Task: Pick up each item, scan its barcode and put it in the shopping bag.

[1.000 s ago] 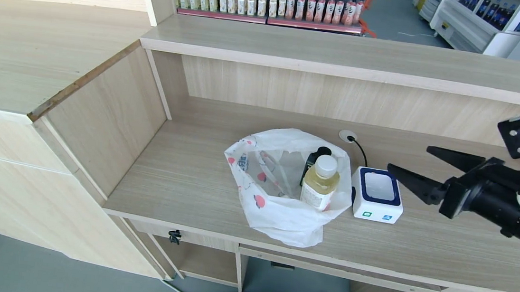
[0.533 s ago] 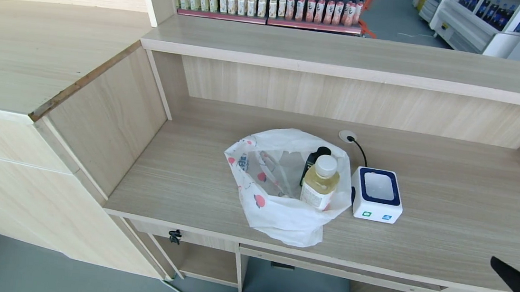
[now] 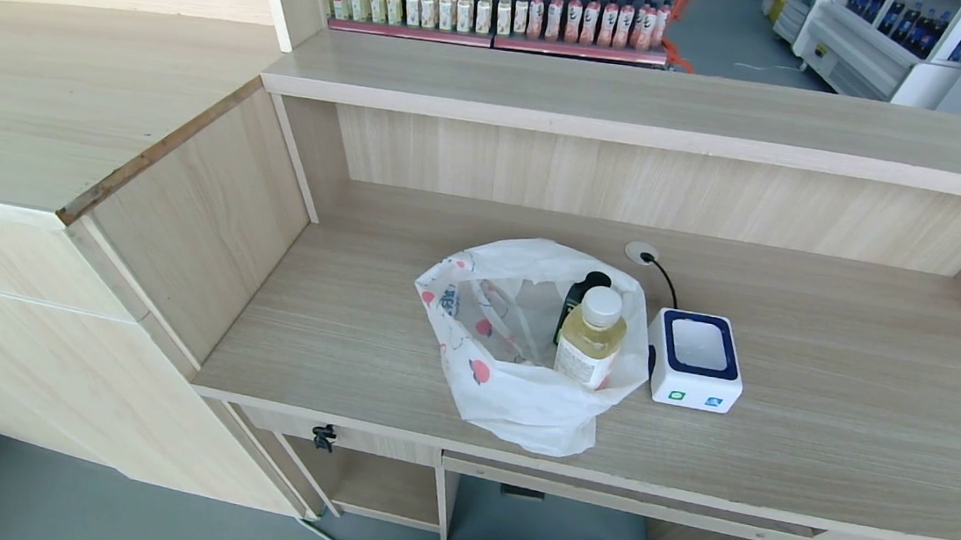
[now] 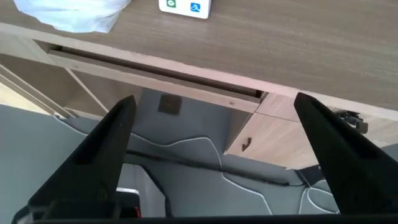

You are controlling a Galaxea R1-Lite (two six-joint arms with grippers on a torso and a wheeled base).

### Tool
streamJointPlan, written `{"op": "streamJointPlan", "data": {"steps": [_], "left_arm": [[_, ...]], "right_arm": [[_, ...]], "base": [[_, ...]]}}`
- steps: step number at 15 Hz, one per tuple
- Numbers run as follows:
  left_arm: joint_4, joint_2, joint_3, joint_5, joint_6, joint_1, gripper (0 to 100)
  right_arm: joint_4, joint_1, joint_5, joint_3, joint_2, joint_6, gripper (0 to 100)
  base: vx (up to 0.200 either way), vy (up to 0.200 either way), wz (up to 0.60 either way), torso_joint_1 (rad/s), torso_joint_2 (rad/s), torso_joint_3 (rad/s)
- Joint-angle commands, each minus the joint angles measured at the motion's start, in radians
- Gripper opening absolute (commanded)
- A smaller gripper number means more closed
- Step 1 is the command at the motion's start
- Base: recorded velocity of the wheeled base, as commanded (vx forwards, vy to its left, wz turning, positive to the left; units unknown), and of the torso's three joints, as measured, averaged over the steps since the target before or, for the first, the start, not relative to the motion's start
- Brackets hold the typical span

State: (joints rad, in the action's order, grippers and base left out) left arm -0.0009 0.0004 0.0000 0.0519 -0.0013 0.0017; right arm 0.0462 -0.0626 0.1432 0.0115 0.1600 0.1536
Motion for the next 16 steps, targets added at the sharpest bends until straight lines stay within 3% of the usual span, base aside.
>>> {"op": "streamJointPlan", "data": {"steps": [1, 16], "left_arm": [[-0.001, 0.000, 0.000, 0.000, 0.000, 0.000, 100], [-0.001, 0.000, 0.000, 0.000, 0.000, 0.000, 100]], "right_arm": [[-0.005, 0.018, -0.024, -0.011, -0.085, 0.000, 100], [-0.051, 0.055, -0.050, -0.011, -0.160, -0.060, 100]], "base": [[0.000, 0.000, 0.00, 0.000, 0.00, 0.000], [0.000, 0.000, 0.00, 0.000, 0.00, 0.000]]}}
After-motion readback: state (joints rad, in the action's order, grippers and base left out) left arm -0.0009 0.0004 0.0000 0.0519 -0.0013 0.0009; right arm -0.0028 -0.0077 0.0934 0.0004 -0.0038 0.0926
